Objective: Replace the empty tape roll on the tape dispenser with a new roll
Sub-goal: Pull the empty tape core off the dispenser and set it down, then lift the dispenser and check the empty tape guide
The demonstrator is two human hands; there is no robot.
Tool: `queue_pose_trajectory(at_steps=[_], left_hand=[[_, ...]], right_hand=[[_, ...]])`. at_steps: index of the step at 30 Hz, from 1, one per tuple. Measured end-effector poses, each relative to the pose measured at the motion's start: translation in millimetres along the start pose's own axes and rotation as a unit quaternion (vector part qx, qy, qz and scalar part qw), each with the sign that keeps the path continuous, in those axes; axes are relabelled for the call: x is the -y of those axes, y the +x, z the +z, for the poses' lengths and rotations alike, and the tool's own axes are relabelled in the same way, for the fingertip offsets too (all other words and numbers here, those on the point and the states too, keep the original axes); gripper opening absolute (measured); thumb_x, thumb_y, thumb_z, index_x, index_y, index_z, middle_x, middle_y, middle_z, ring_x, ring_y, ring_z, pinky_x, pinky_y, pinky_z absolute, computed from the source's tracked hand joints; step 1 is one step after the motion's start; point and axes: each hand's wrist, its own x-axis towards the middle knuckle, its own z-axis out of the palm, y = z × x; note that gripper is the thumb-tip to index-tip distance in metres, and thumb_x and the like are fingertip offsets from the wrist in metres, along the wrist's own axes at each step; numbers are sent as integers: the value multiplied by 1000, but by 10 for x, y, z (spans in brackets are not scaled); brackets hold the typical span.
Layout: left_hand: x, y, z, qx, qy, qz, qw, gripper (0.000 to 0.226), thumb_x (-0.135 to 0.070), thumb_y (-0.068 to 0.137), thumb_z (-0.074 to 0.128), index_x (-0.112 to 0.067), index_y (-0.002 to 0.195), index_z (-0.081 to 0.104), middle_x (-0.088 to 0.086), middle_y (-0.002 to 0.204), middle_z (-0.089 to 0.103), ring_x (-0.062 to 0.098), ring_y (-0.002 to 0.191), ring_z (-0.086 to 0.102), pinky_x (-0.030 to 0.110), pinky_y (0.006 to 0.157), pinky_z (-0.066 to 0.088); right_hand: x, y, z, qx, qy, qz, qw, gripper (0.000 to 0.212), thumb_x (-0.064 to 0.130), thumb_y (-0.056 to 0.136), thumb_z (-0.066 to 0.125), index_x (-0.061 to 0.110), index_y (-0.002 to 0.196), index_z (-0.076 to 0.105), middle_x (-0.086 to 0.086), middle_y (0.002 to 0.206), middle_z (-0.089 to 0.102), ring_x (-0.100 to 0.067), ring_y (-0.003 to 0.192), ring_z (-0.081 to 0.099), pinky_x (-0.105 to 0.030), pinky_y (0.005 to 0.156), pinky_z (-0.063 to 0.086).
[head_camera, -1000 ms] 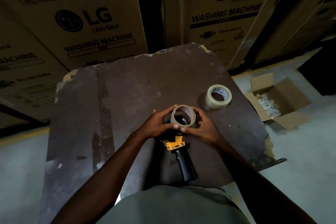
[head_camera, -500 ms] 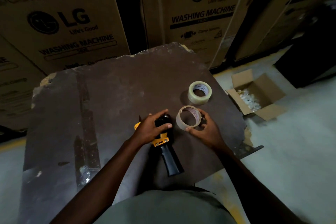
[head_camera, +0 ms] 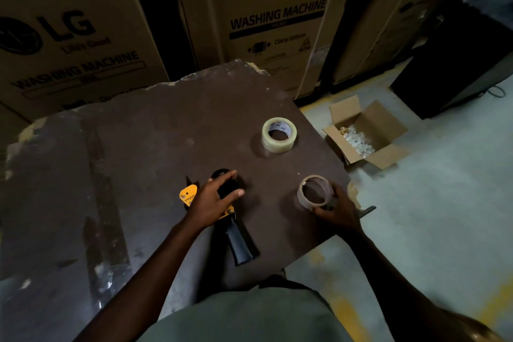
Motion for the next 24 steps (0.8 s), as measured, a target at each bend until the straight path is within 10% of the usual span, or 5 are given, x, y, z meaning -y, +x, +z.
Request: queue_pose_trajectory(at_steps=[8,14,20,24], left_hand=[[-26,-86,-56,-18,-6,-2,1000,46,-25,86,74,-15,130,62,-4,124,68,2,117,59,4,93,40],[24,-260,-176,-91,-31,-16,995,33,-23,87,73,-15,118,69,-1,108,74,5,100,68,23,89,52],[172,-511,-350,-151,-86,-72,982,21,-16,86,73,-16,107,73,-1,93,75,6,86,70,34,83,58],[356,-682,-446,-168,-73,-100,978,20,-19,87,72,-15,106,74,-3,91,76,8,86,72,37,83,59]], right_hand=[[-216,-46,-10,-28,-93,-17,995,74,40,66,78,7,128,55,-19,114,68,-39,104,66,-41,86,51],[60,-238,422,-137,-153,-90,975,69,45,77,63,-1,127,57,-24,123,62,-43,114,57,-54,98,45],[670,-530,1082,107,-2,-20,994,28,34,84,74,12,101,69,-6,94,74,-24,90,69,-43,84,55],[888,-507,1376,236,-69,13,969,43,54,84,65,13,70,61,1,69,67,-23,74,64,-34,68,48]])
